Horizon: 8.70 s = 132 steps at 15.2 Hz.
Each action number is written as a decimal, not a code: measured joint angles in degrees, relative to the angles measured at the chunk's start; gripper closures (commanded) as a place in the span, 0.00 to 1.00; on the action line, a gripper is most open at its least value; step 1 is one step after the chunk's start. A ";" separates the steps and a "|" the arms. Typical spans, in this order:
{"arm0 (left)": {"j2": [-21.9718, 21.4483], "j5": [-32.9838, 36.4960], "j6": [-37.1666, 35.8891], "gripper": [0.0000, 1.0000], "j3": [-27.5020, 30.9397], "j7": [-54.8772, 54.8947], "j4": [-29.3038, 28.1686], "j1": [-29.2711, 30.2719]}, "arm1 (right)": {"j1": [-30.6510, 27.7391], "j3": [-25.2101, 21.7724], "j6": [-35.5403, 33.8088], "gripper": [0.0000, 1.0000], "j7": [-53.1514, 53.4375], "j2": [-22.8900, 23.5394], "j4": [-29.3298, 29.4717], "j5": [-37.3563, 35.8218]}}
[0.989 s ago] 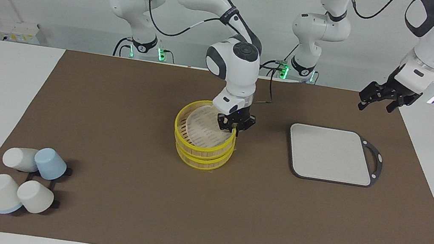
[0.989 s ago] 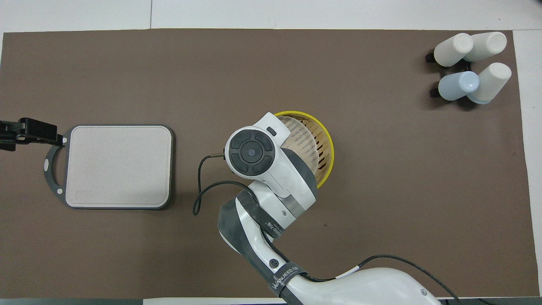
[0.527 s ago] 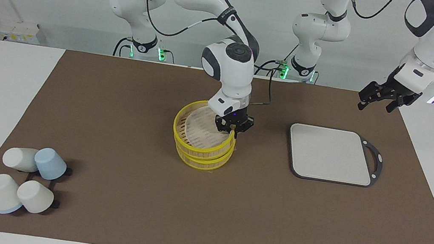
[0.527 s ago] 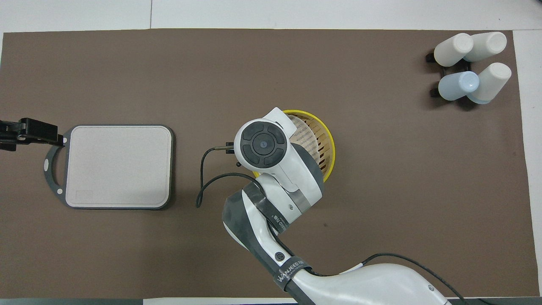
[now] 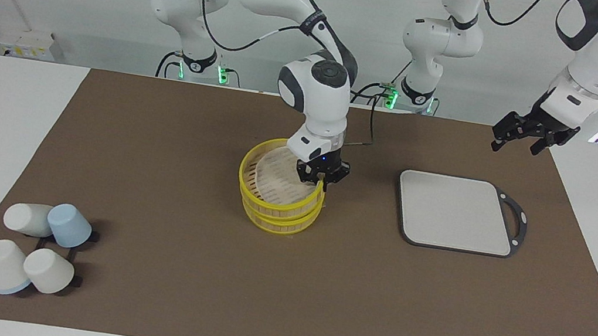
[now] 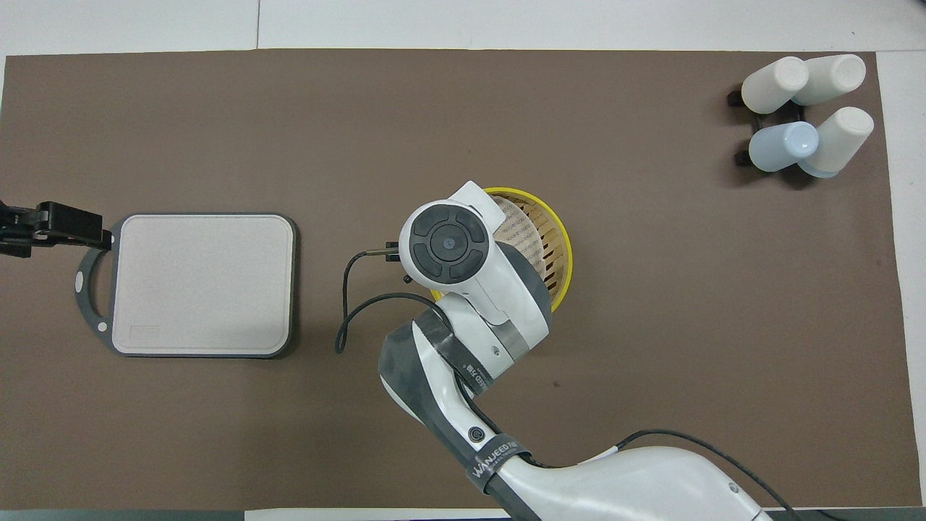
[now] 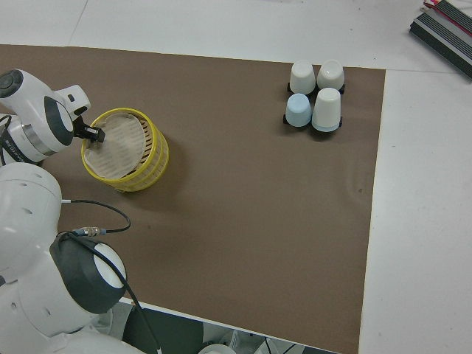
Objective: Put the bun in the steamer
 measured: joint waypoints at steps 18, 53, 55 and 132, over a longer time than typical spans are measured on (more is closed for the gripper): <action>0.00 1.02 0.00 0.00 -0.26 0.12 0.00 -0.02 | 0.31 -0.40 -6.75 1.00 -2.93 5.66 10.01 0.61; 0.00 1.03 0.09 0.00 -0.27 0.14 0.00 -0.02 | 3.15 -0.91 -12.82 1.00 -0.50 4.17 9.07 -4.05; 0.00 1.03 0.11 0.00 -0.27 0.14 0.00 -0.02 | 3.20 -0.91 -12.38 1.00 -0.27 3.93 8.49 -4.05; 0.00 1.03 0.24 0.00 -0.27 0.14 0.01 -0.02 | -43.68 5.99 -40.75 0.00 -32.00 -24.88 3.24 -0.76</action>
